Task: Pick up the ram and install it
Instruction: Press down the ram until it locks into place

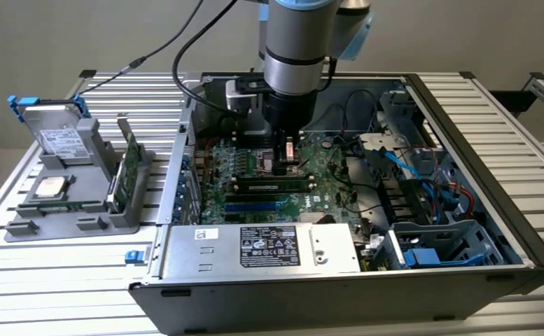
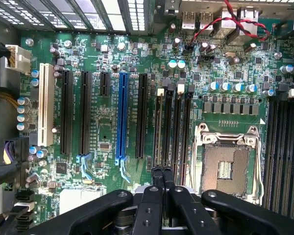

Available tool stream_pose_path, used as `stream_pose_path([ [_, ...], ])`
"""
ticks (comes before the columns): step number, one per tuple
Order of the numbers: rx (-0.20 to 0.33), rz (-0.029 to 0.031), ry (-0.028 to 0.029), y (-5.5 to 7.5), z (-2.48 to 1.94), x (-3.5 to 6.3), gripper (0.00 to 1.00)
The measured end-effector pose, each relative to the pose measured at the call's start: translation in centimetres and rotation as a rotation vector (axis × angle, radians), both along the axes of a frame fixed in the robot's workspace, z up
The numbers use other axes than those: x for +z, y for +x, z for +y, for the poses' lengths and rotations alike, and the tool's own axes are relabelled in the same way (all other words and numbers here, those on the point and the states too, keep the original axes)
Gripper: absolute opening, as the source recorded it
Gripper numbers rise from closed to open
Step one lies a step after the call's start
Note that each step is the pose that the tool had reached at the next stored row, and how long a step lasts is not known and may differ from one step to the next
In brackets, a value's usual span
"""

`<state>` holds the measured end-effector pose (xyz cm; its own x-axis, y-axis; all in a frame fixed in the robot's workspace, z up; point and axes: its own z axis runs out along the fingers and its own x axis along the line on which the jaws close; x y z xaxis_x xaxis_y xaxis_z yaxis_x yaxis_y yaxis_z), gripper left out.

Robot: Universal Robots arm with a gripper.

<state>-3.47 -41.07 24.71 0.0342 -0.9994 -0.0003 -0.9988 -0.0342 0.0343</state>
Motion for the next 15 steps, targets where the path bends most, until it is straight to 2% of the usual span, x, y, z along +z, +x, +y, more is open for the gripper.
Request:
stream_pose_path([
  [9,-0.003,0.0001,-0.0001,0.0,0.0,0.0,0.1],
  [15,-0.086,0.0,-0.0001,0.0,0.0,0.0,0.1],
])
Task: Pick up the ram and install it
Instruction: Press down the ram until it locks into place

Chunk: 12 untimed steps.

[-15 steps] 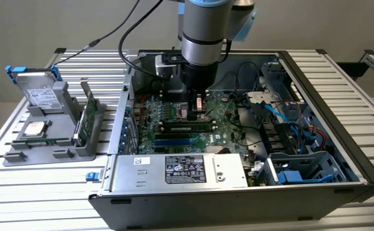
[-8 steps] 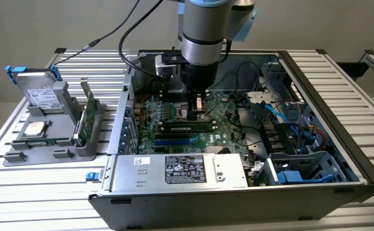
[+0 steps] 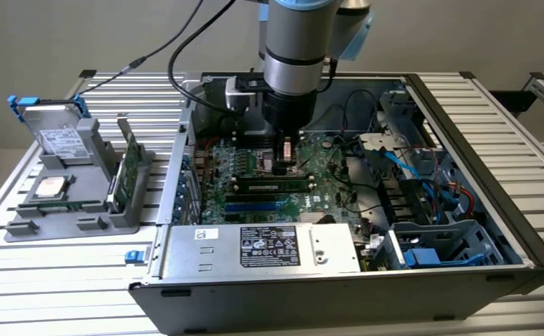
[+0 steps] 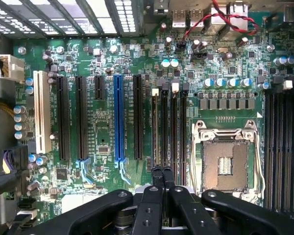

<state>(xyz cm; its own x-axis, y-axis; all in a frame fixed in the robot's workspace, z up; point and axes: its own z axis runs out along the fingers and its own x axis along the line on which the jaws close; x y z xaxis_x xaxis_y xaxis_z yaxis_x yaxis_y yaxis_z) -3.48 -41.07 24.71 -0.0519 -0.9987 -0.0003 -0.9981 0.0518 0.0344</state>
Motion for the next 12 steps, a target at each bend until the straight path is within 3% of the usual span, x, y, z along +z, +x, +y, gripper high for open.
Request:
stream_pose_path([
  [12,-0.18,0.0,0.0,0.0,0.0,-0.01,0.1],
])
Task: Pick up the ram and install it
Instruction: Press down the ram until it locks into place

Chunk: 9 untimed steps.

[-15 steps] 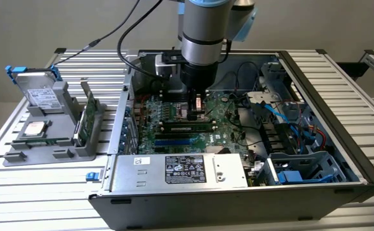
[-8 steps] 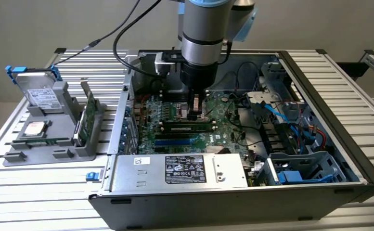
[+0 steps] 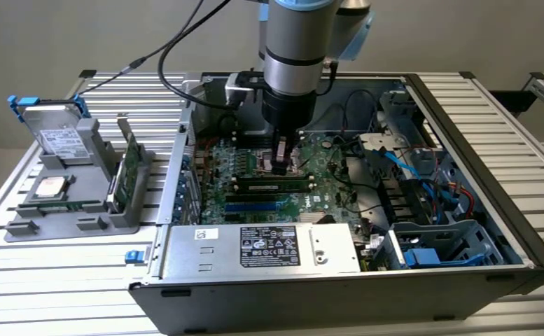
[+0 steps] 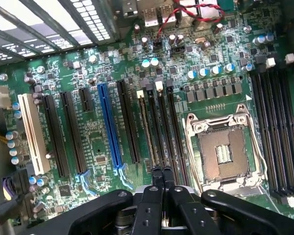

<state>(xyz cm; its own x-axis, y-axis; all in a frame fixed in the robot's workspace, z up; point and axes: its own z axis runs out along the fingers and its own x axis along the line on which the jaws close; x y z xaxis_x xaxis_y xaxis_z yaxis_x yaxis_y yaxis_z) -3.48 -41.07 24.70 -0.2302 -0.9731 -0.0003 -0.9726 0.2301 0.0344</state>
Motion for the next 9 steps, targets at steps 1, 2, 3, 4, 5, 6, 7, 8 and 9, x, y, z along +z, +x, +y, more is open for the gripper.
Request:
stream_pose_path([
  [1,-0.015,0.0,0.0,0.0,0.0,0.0,0.1],
  [2,-0.03,0.0,0.0,0.0,0.0,0.0,0.1],
  [3,-0.045,0.0,0.0,0.0,0.0,-0.01,0.1],
  [4,-0.06,0.0,0.0,0.0,0.0,-0.01,0.1],
  [5,-0.076,0.0,0.0,0.0,0.0,-0.01,0.1],
  [6,-0.092,0.0,0.0,0.0,0.0,-0.01,0.1],
  [7,-0.107,0.0,0.0,0.0,0.0,-0.02,0.1],
  [8,-0.122,0.0,0.0,0.0,0.0,-0.02,0.1],
  [9,-0.138,0.0,0.0,0.0,0.0,-0.02,0.1],
])
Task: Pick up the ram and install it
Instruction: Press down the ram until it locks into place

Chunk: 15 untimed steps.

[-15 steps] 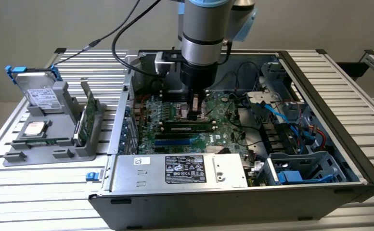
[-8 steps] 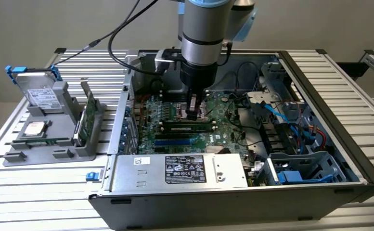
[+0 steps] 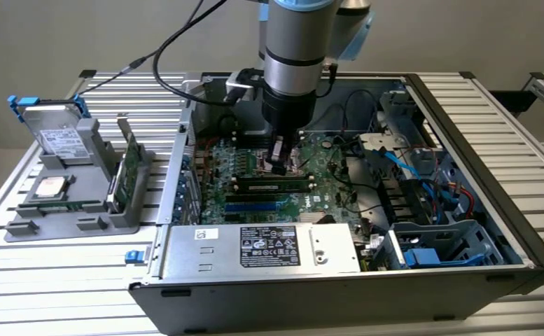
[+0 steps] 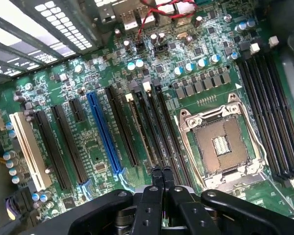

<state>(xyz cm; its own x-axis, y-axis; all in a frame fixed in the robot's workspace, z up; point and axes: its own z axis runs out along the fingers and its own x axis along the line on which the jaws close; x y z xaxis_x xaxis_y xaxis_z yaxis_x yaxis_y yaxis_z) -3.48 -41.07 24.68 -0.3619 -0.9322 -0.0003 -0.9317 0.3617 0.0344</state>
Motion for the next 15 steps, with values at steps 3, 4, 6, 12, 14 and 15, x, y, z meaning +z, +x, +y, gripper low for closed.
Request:
stream_pose_path([
  [3,-0.045,0.0,0.0,0.0,0.0,-0.01,0.1],
  [4,-0.06,0.0,0.0,0.0,0.0,-0.02,0.1],
  [6,-0.09,0.0,0.0,0.0,0.0,-0.03,0.1],
  [12,-0.182,0.0,0.0,0.0,0.0,-0.06,0.1],
  [14,-0.212,0.0,0.0,0.0,0.0,-0.07,0.1],
  [15,-0.228,0.0,0.0,0.0,0.0,-0.08,0.1],
])
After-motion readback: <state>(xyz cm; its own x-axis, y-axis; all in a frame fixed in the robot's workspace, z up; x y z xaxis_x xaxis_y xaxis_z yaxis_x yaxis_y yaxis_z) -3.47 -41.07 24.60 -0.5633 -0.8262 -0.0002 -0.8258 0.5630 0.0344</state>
